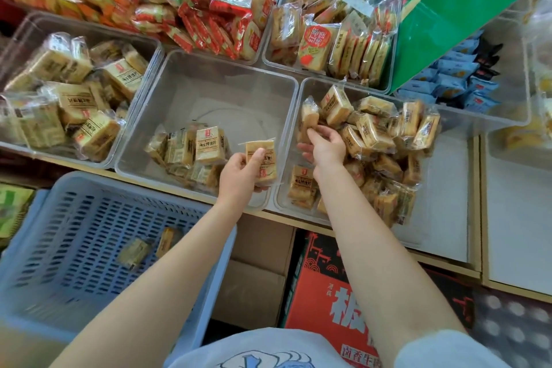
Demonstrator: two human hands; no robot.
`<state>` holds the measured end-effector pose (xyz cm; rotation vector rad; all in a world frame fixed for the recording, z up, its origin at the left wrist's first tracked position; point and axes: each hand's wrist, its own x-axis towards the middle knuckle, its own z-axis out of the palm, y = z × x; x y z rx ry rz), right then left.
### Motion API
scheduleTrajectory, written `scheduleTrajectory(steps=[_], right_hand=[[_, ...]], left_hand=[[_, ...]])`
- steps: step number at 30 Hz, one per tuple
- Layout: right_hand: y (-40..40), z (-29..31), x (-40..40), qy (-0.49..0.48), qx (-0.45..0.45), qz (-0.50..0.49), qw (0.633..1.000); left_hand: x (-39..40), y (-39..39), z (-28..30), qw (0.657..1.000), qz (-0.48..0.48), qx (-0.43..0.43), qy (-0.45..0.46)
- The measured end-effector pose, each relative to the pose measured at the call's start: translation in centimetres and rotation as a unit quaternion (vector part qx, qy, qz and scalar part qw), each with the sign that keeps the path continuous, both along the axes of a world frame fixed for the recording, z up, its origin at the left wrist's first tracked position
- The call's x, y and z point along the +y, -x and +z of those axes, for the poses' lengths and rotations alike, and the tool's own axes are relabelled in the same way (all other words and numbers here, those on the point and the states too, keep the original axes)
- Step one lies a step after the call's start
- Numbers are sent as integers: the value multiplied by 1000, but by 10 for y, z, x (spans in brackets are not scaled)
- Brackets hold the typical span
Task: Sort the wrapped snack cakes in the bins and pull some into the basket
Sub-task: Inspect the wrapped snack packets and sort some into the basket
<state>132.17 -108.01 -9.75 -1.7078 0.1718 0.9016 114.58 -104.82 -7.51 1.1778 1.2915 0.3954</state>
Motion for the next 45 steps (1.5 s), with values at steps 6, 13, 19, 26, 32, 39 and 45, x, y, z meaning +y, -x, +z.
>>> scheduleTrajectory(steps=[6,13,19,26,32,39,45], right_hand=[[11,7,-9,-11,-3,93,996],[9,8,-1,-11,8,155,988],[12,11,-17,-2,-28,171,985],[38,57,-62,-9,-40,226,973],[78,95,-110,-130,64,260,955],[140,122,-125,-116,29,318,941],[193,128,-126,-79,-14,343,936]], left_hand=[[3,11,15,999,-8,-13,32],[-9,26,21,996,49,-61,50],[-20,31,20,995,61,-64,46],[-34,42,32,995,43,-79,52],[-51,73,47,985,-1,-150,80],[-69,130,64,974,-17,-181,135],[-72,178,64,980,-23,-159,115]])
